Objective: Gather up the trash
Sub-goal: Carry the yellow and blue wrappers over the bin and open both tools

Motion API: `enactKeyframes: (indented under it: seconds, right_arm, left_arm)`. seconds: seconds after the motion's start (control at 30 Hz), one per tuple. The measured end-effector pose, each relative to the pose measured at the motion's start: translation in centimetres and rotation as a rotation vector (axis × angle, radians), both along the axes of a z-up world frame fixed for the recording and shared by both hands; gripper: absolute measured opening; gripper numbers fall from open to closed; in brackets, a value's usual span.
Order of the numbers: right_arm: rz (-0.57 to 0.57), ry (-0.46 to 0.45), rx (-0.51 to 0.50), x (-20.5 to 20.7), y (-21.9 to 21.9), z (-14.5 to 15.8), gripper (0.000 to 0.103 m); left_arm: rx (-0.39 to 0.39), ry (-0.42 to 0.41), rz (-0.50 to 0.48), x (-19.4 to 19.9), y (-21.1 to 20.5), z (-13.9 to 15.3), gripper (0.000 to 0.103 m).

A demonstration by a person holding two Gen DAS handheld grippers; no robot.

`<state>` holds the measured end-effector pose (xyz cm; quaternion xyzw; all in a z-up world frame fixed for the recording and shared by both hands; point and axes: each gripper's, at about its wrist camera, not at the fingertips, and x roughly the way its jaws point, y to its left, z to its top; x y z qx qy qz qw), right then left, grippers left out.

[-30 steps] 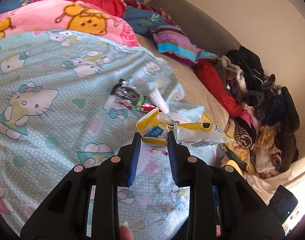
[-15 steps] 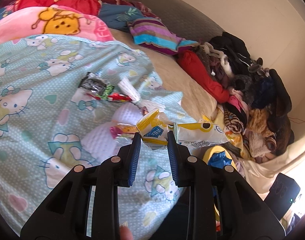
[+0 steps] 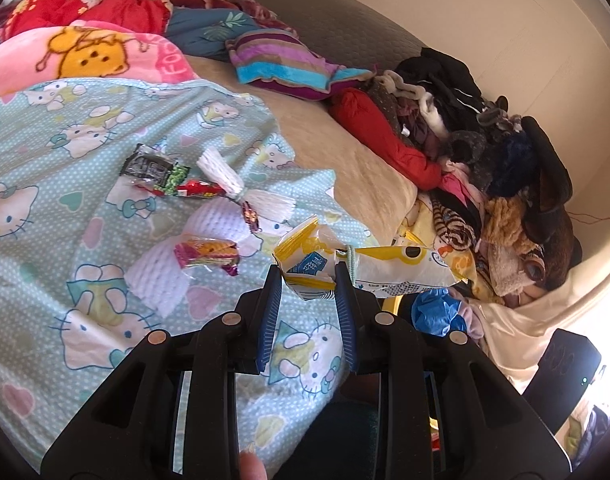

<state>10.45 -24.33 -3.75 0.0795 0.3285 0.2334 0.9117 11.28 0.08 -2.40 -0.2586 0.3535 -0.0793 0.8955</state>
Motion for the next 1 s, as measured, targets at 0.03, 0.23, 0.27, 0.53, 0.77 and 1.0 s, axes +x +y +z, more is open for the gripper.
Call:
enactKeyframes:
  seconds: [0.03,0.23,0.27,0.53,0.77,1.0]
  right_arm:
    - [-0.003,-0.002,0.000,0.0,-0.2,0.0,0.017]
    - [-0.032,-0.005,0.006,-0.1,-1.5,0.3,0.017]
    - [-0.037,-0.006,0.008,0.0,-1.8,0.3,0.017]
    - [-0.092,-0.009,0.019,0.3,-4.1,0.6,0.017]
    - [-0.167,-0.003,0.038,0.5,-7.0,0.7,0.017]
    - [-0.231,-0.002,0.054,0.6,-9.7,0.8,0.017]
  left_arm:
    - [0.002,-0.001,-0.003,0.0,-0.2,0.1,0.020]
    - [0.017,-0.007,-0.032,0.3,-1.5,0.4,0.020]
    - [0.020,-0.008,-0.038,0.3,-1.7,0.5,0.020]
    - [0.049,-0.015,-0.080,0.6,-3.7,0.7,0.020]
    - [0.079,-0.027,-0.130,0.7,-5.8,1.0,0.020]
    - [0.101,-0.030,-0.170,1.0,-7.6,0.9,0.020]
